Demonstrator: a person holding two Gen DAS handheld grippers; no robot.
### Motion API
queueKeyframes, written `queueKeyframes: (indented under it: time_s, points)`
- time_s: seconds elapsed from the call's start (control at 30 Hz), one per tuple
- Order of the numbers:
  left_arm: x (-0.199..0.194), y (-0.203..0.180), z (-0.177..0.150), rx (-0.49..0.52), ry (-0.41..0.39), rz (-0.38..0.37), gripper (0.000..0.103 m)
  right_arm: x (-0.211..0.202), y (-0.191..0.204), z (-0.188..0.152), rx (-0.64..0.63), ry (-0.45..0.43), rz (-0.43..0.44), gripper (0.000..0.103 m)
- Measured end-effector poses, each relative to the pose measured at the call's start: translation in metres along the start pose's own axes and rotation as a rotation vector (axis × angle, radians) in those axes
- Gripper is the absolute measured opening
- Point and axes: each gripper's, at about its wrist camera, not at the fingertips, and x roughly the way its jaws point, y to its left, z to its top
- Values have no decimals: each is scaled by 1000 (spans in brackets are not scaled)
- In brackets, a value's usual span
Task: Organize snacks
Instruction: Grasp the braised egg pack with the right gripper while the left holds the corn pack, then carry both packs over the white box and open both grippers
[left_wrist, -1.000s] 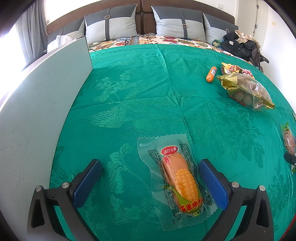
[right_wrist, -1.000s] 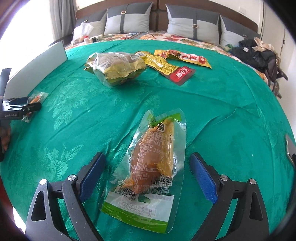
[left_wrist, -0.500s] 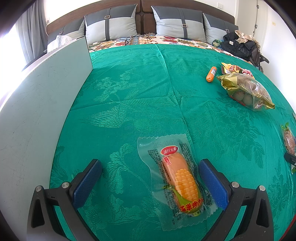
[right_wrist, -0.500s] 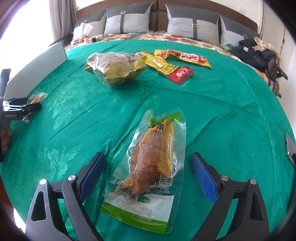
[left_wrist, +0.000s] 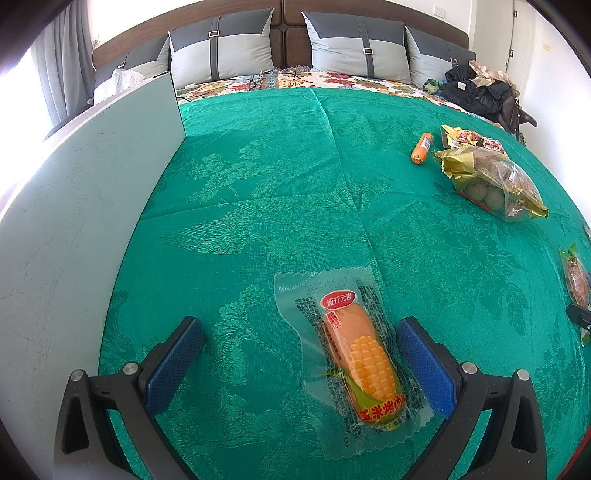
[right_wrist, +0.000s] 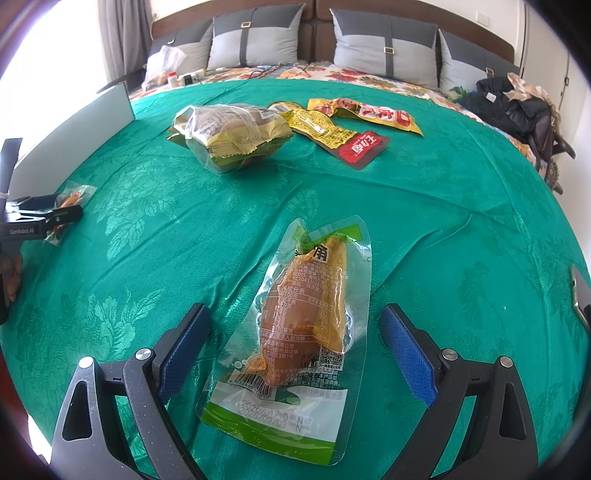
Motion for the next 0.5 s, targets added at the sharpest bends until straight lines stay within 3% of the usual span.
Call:
queueKeyframes:
  time_s: [0.07,0.13,0.27,0.4,0.43,0.47,0.5]
  points:
    - [0,-1,4,34,46,-25,103,0,0,0,0,0,-1,95]
    - [1,-1,10,82,140,-57,103,1,0,0,2,0,0,95]
    - [-1,0,16,56,258,-106,100,1,-1,3,3,56,1,95]
    - [-12,-22,16,148,215,-85,44,3,-6,20,73,239,1,90]
    - [-12,-27,15,162,218,-101,42,1,-9,22,106,250,26,85]
    - [-14,-30,14,162,213,-115,41,-2,-11,24,117,249,4,61]
    - [-17,-29,12,144,209,-138,35,-3,-14,26,132,263,13,60]
